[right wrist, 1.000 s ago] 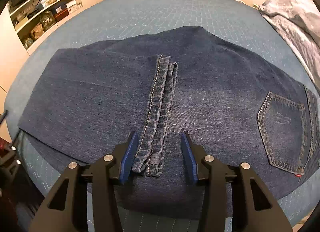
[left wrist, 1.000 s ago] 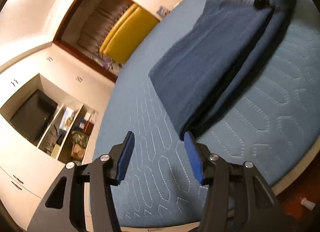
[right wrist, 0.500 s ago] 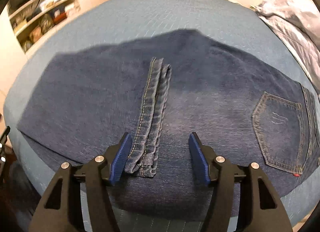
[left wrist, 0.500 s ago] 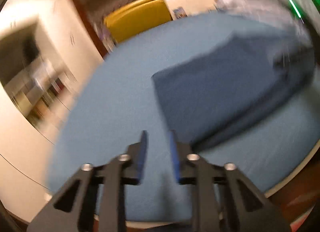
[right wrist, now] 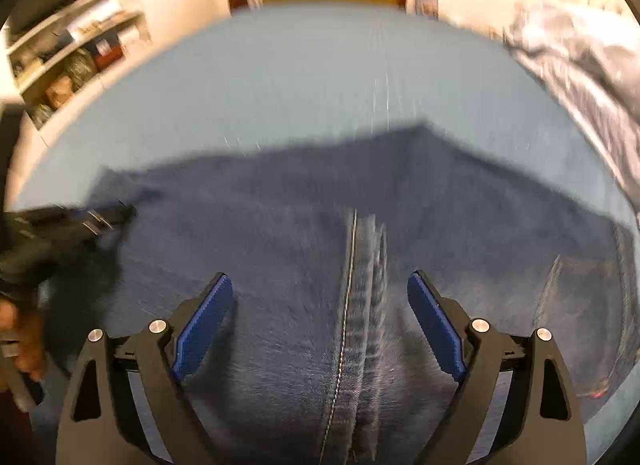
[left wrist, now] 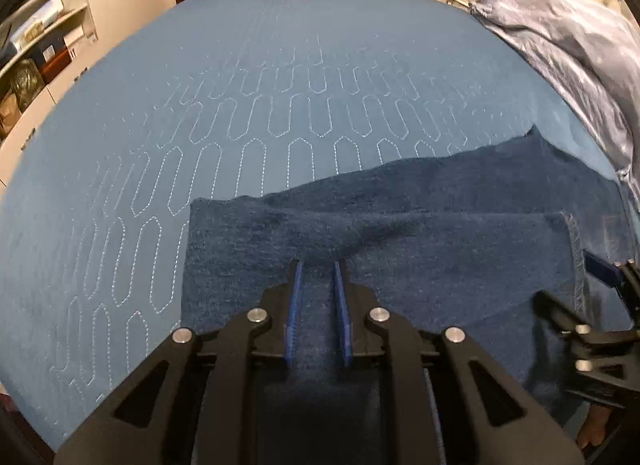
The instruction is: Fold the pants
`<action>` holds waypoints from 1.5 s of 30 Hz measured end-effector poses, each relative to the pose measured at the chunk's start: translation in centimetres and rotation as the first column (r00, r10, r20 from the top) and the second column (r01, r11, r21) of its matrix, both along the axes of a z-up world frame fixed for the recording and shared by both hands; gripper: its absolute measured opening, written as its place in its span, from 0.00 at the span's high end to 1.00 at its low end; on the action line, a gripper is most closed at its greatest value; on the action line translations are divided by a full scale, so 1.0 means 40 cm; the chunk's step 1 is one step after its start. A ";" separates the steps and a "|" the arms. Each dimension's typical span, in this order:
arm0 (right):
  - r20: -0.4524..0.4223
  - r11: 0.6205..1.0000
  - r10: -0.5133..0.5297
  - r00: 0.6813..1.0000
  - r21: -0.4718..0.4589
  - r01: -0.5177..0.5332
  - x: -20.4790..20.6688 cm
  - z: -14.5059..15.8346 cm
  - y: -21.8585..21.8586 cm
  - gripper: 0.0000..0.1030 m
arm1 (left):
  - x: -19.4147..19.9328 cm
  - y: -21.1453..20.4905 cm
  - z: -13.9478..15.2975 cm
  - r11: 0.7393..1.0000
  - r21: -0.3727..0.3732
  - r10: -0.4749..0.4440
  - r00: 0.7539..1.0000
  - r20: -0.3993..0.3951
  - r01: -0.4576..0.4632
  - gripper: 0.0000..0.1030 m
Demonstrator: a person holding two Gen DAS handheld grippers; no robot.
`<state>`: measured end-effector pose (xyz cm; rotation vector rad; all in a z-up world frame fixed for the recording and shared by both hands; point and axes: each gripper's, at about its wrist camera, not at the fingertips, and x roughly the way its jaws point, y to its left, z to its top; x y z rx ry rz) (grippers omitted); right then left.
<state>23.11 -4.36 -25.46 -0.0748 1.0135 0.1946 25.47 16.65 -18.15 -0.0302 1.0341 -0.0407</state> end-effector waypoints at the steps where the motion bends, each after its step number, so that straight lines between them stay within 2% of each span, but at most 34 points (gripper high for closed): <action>1: -0.001 1.000 -0.007 1.000 0.011 0.007 0.000 -0.015 -0.004 0.17 | -0.006 -0.010 -0.001 1.000 0.016 -0.002 1.000 0.004 0.002 0.76; 2: 0.017 1.000 -0.017 1.000 0.004 0.016 -0.003 -0.016 -0.006 0.11 | -0.012 -0.016 -0.001 1.000 0.008 0.007 1.000 0.011 -0.007 0.67; 3: 0.020 1.000 -0.019 1.000 0.002 0.019 -0.001 -0.017 -0.009 0.09 | -0.005 -0.018 0.003 1.000 -0.004 0.007 1.000 0.013 -0.007 0.50; 4: 0.017 1.000 -0.027 1.000 0.007 0.026 0.000 -0.019 -0.013 0.08 | -0.006 -0.029 0.004 1.000 0.011 0.006 1.000 0.015 -0.006 0.39; 5: 0.004 0.999 -0.045 0.999 0.018 0.045 0.002 -0.022 -0.020 0.05 | -0.005 -0.038 0.002 0.999 0.048 0.021 1.000 0.016 -0.021 0.20; 6: -0.004 0.998 -0.052 0.999 0.028 0.052 0.004 -0.023 -0.025 0.05 | -0.019 -0.060 -0.010 0.992 0.108 0.059 0.998 0.023 -0.061 0.12; 7: -0.005 0.998 -0.054 0.999 0.029 0.054 0.006 -0.027 -0.028 0.05 | -0.018 -0.062 -0.009 0.989 0.128 0.076 0.997 0.024 -0.078 0.06; 8: -0.004 0.998 -0.053 0.999 0.024 0.053 0.006 -0.025 -0.028 0.05 | -0.021 -0.062 -0.011 0.989 0.121 0.086 0.996 0.031 -0.089 0.02; 10: -0.005 0.998 -0.055 0.998 0.026 0.055 0.007 -0.025 -0.030 0.05 | -0.024 -0.048 -0.020 0.995 0.025 0.096 0.994 0.049 -0.097 0.02; 13: -0.004 0.998 -0.055 0.998 0.028 0.055 0.009 -0.025 -0.033 0.04 | -0.036 -0.046 -0.004 0.997 -0.002 0.078 0.991 0.106 -0.078 0.02; 16: 0.003 0.998 -0.056 0.998 0.032 0.056 0.008 -0.029 -0.039 0.04 | -0.063 -0.066 0.042 0.993 0.079 0.072 0.979 0.189 -0.088 0.04; 17: 0.005 0.997 -0.057 0.998 0.043 0.057 0.006 -0.031 -0.044 0.04 | -0.066 -0.071 0.058 0.997 0.053 0.037 0.978 0.203 -0.049 0.11; 18: 0.006 0.997 -0.060 0.998 0.051 0.060 0.006 -0.032 -0.047 0.04 | -0.062 -0.078 0.064 0.998 0.064 0.016 0.979 0.202 -0.029 0.30; 19: 0.008 0.997 -0.060 0.998 0.051 0.060 0.003 -0.031 -0.046 0.04 | -0.051 -0.086 0.069 0.995 0.093 0.005 0.982 0.188 -0.023 0.42; 20: 0.010 0.997 -0.061 0.998 0.047 0.060 0.003 -0.031 -0.046 0.04 | -0.040 -0.093 0.061 0.993 0.116 -0.014 0.986 0.164 -0.005 0.60; 21: 0.009 0.997 -0.063 0.998 0.046 0.062 0.004 -0.031 -0.046 0.04 | -0.014 -0.092 0.048 0.995 0.101 -0.040 0.991 0.124 0.028 0.72; 23: 0.002 0.997 -0.064 0.998 0.048 0.064 0.007 -0.030 -0.046 0.04 | 0.014 -0.061 0.019 0.997 0.079 -0.023 0.997 0.072 0.017 0.83; 24: 0.000 0.997 -0.063 0.998 0.048 0.063 0.007 -0.030 -0.046 0.04 | 0.033 -0.036 0.006 0.998 0.060 -0.012 0.998 0.054 0.009 0.84; 25: -0.001 0.997 -0.060 0.998 0.044 0.060 0.007 -0.029 -0.046 0.04 | 0.047 -0.022 0.008 0.999 0.033 -0.015 0.998 0.058 0.013 0.85; 26: -0.001 0.997 -0.058 0.998 0.043 0.058 0.008 -0.029 -0.048 0.04 | 0.057 -0.010 0.015 0.999 0.045 -0.005 0.998 0.061 0.003 0.91; 28: -0.004 0.997 -0.054 0.999 0.047 0.054 0.008 -0.029 -0.051 0.04 | 0.070 0.009 0.025 0.997 0.078 0.022 0.997 0.075 -0.028 0.92; 30: -0.007 0.998 -0.046 0.999 0.047 0.046 0.008 -0.029 -0.054 0.04 | 0.053 0.026 0.044 0.998 0.040 0.052 0.994 0.091 -0.056 0.92; 32: -0.015 0.999 -0.023 1.000 0.039 0.024 0.006 -0.020 -0.057 0.05 | 0.006 0.026 0.074 0.999 0.015 0.037 0.992 0.124 -0.039 0.92; 33: 0.001 0.999 -0.027 1.000 0.033 0.027 -0.001 -0.007 -0.058 0.05 | -0.037 0.026 0.093 1.000 -0.012 0.012 0.989 0.145 -0.010 0.92; 35: 0.099 1.000 -0.021 0.995 0.019 0.019 -0.026 0.044 -0.057 0.05 | -0.104 -0.002 0.094 0.999 -0.017 -0.028 0.986 0.162 0.031 0.90; 37: 0.158 1.000 0.026 0.987 0.004 -0.027 -0.042 0.081 -0.034 0.05 | -0.175 -0.035 0.081 0.997 -0.018 -0.068 0.983 0.168 0.072 0.90; 38: 0.169 0.996 0.074 0.983 0.031 -0.081 -0.047 0.095 -0.014 0.05 | -0.197 -0.046 0.068 0.996 -0.012 -0.083 0.984 0.160 0.086 0.87; 39: 0.162 0.993 0.101 0.981 0.048 -0.110 -0.049 0.097 -0.003 0.05 | -0.227 -0.063 0.040 0.995 0.006 -0.098 0.985 0.144 0.098 0.84; 41: 0.114 0.988 0.146 0.983 0.024 -0.150 -0.043 0.075 0.024 0.08 | -0.271 -0.062 -0.003 0.995 0.057 -0.083 0.989 0.125 0.077 0.80; 44: 0.025 0.987 0.155 0.988 -0.037 -0.154 -0.048 0.014 0.023 0.18 | -0.328 -0.016 -0.023 0.999 0.031 -0.042 0.988 0.151 0.038 0.80; 45: 0.014 0.987 0.154 0.988 -0.041 -0.154 -0.055 -0.005 0.009 0.18 | -0.349 0.004 -0.026 1.000 0.023 -0.020 0.989 0.147 0.017 0.77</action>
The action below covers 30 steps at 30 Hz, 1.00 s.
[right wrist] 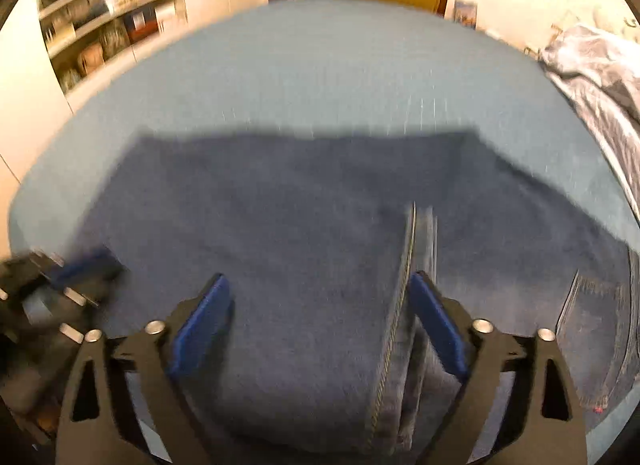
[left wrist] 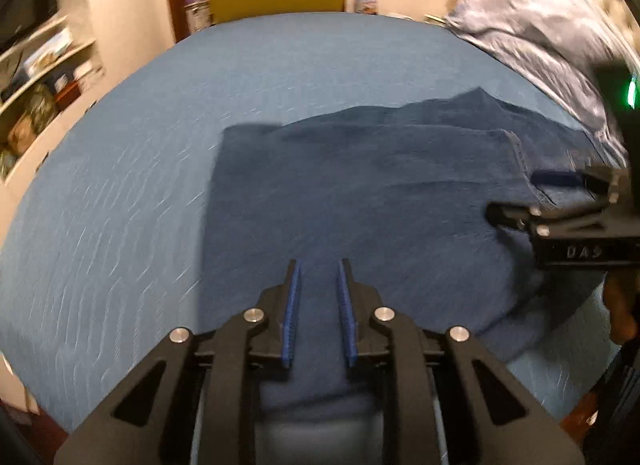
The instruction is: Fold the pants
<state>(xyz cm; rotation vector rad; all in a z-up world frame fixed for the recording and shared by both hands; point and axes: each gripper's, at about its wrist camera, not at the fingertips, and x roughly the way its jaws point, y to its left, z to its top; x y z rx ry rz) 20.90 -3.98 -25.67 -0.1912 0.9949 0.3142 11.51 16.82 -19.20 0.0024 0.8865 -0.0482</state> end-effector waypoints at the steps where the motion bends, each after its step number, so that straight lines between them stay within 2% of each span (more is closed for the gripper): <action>1: 0.008 1.000 0.003 1.000 0.017 -0.003 -0.007 -0.005 -0.011 0.17 | -0.010 0.021 0.001 1.000 -0.013 0.011 1.000 0.006 -0.011 0.77; 4: 0.024 1.000 0.009 1.000 -0.002 -0.009 -0.025 -0.009 -0.020 0.15 | -0.053 0.085 0.013 0.993 -0.091 0.075 0.997 0.014 -0.074 0.60; 6: 0.009 1.000 -0.012 1.000 0.011 0.012 -0.029 -0.011 -0.025 0.14 | -0.078 0.113 0.021 0.988 -0.103 0.121 0.992 0.019 -0.119 0.46; 7: 0.005 1.000 -0.018 1.000 0.015 0.018 -0.028 -0.013 -0.026 0.14 | -0.093 0.124 0.021 0.984 -0.110 0.139 0.990 0.012 -0.137 0.46; 11: 0.018 1.000 -0.026 0.999 -0.006 0.027 -0.050 -0.016 -0.029 0.13 | -0.119 0.174 0.012 0.963 -0.214 0.163 0.987 -0.016 -0.163 0.47; 12: 0.024 0.999 -0.028 0.999 -0.017 0.029 -0.056 -0.015 -0.026 0.12 | -0.109 0.175 0.007 0.964 -0.217 0.150 0.988 -0.021 -0.152 0.50; 15: 0.031 0.998 -0.041 0.999 -0.036 0.042 -0.062 -0.017 -0.023 0.10 | -0.110 0.161 0.004 0.965 -0.229 0.129 0.991 -0.020 -0.130 0.67; 24: 0.035 0.996 -0.053 0.998 -0.065 0.055 -0.063 -0.014 -0.017 0.09 | -0.105 0.159 -0.008 0.953 -0.269 0.134 0.990 -0.033 -0.138 0.67; 26: 0.035 0.996 -0.054 0.998 -0.074 0.057 -0.070 -0.010 -0.006 0.09 | -0.107 0.168 -0.012 0.942 -0.301 0.142 0.989 -0.035 -0.146 0.66; 28: 0.032 0.994 -0.062 0.998 -0.086 0.064 -0.071 0.004 0.003 0.09 | -0.109 0.176 -0.016 0.929 -0.334 0.151 0.988 -0.043 -0.156 0.66; 30: 0.059 0.994 -0.062 0.996 -0.082 0.067 -0.078 0.034 0.016 0.09 | -0.108 0.174 -0.016 0.929 -0.335 0.150 0.988 -0.046 -0.156 0.66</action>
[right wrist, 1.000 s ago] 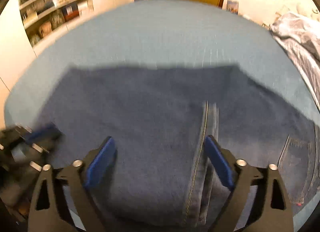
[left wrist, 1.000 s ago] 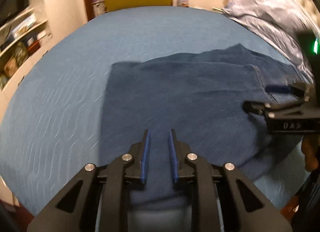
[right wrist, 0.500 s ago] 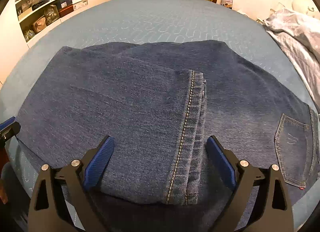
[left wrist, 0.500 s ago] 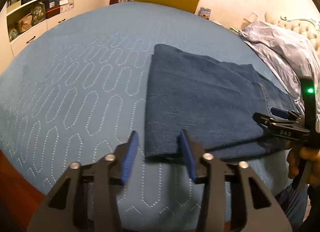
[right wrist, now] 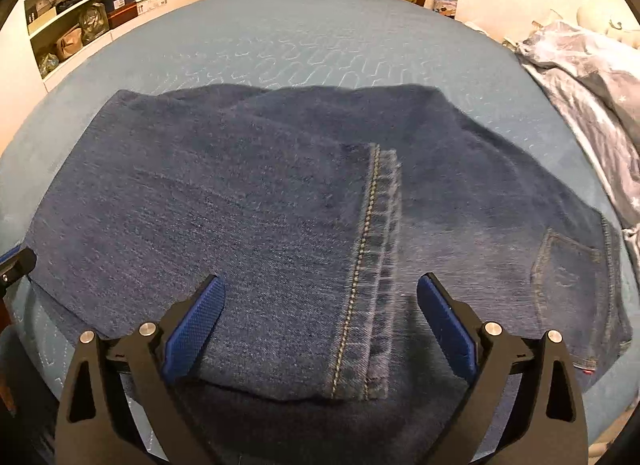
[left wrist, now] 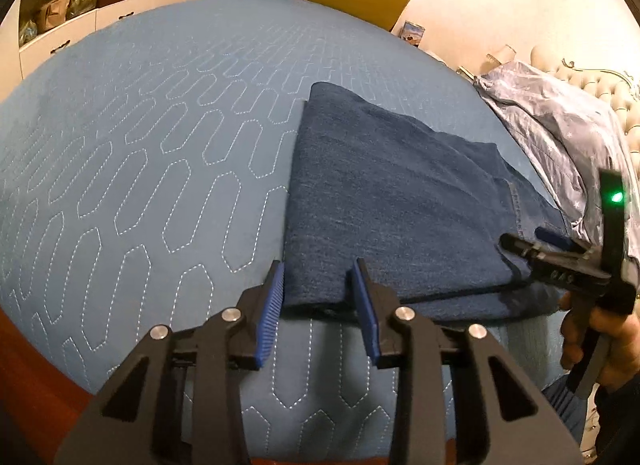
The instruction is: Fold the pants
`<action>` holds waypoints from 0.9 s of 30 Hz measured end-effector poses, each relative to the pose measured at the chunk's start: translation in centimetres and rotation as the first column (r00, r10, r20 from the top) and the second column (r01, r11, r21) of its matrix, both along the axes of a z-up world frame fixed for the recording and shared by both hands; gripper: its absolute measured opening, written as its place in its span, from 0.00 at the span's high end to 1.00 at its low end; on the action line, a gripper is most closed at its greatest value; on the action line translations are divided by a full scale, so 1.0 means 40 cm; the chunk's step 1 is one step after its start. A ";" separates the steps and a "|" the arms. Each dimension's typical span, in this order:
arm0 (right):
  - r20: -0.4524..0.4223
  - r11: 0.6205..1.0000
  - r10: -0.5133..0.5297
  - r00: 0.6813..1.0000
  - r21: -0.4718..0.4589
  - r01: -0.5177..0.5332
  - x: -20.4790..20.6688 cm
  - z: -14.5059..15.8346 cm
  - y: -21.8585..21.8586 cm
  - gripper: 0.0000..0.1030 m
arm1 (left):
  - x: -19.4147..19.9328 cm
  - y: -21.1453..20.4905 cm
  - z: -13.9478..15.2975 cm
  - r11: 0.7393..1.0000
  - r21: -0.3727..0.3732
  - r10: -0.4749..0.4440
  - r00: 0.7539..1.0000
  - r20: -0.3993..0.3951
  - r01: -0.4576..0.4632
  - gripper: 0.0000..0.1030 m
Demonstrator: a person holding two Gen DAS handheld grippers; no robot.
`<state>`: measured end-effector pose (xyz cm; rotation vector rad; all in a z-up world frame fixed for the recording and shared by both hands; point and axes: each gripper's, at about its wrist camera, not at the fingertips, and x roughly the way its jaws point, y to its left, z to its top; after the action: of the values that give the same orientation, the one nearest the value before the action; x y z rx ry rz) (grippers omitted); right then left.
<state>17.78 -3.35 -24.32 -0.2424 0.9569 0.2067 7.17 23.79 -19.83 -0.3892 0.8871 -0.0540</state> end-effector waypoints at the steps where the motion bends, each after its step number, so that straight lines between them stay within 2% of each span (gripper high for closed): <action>1: 0.011 1.000 0.004 1.000 0.010 -0.004 -0.003 0.013 0.008 0.09 | 0.000 -0.003 0.001 1.000 0.002 0.000 1.000 0.000 0.000 0.66; 4: 0.054 0.998 0.022 0.998 0.059 -0.025 0.001 0.065 0.040 0.12 | -0.002 0.000 0.002 1.000 -0.017 0.002 1.000 0.001 -0.002 0.70; 6: 0.036 0.994 0.046 0.998 0.102 -0.050 0.022 0.092 0.080 0.23 | -0.004 0.002 0.005 0.999 -0.031 0.006 1.000 0.005 -0.006 0.76; 10: -0.098 0.975 0.158 0.983 0.170 -0.140 0.088 0.123 0.202 0.22 | -0.008 -0.011 0.031 1.000 -0.026 0.006 1.000 0.028 -0.005 0.83; 11: -0.150 0.962 0.215 0.965 0.206 -0.182 0.113 0.134 0.261 0.21 | -0.009 -0.016 0.038 1.000 -0.024 0.009 0.999 0.033 -0.008 0.84; 13: -0.193 0.958 0.237 0.952 0.207 -0.196 0.140 0.150 0.329 0.20 | -0.012 -0.022 0.053 1.000 -0.022 0.019 0.999 0.051 -0.018 0.84; 15: -0.277 0.947 0.292 0.915 0.220 -0.235 0.171 0.152 0.422 0.14 | -0.016 -0.027 0.063 0.999 -0.024 0.027 0.998 0.061 -0.025 0.84; 16: -0.307 0.947 0.303 0.902 0.207 -0.248 0.183 0.148 0.459 0.14 | -0.017 -0.032 0.067 0.999 -0.019 0.029 0.997 0.065 -0.028 0.85; 18: -0.339 0.955 0.298 0.892 0.105 -0.279 0.195 0.129 0.539 0.14 | -0.020 -0.043 0.076 1.000 0.003 0.028 0.997 0.075 -0.028 0.85; 20: -0.390 0.950 0.302 0.870 0.047 -0.309 0.202 0.094 0.598 0.14 | -0.024 -0.053 0.084 0.999 0.018 0.026 0.996 0.085 -0.028 0.85; 23: -0.412 0.935 0.298 0.861 -0.057 -0.351 0.199 0.046 0.662 0.16 | -0.030 -0.064 0.099 0.999 0.021 0.028 0.994 0.104 -0.030 0.85; 25: -0.405 0.933 0.271 0.873 -0.112 -0.342 0.202 0.026 0.681 0.28 | -0.032 -0.065 0.104 0.999 0.000 0.033 0.993 0.115 -0.034 0.85; 26: -0.397 0.936 0.255 0.882 -0.129 -0.328 0.204 0.024 0.680 0.44 | -0.033 -0.061 0.105 0.999 -0.019 0.042 0.992 0.117 -0.040 0.85; 27: -0.390 0.939 0.257 0.884 -0.117 -0.324 0.205 0.028 0.676 0.48 | -0.035 -0.049 0.102 0.996 -0.072 0.066 0.990 0.125 -0.057 0.83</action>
<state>25.97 23.69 -23.20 -0.5295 1.3169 0.4572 5.76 21.81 -15.74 -0.4716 0.7487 -0.0516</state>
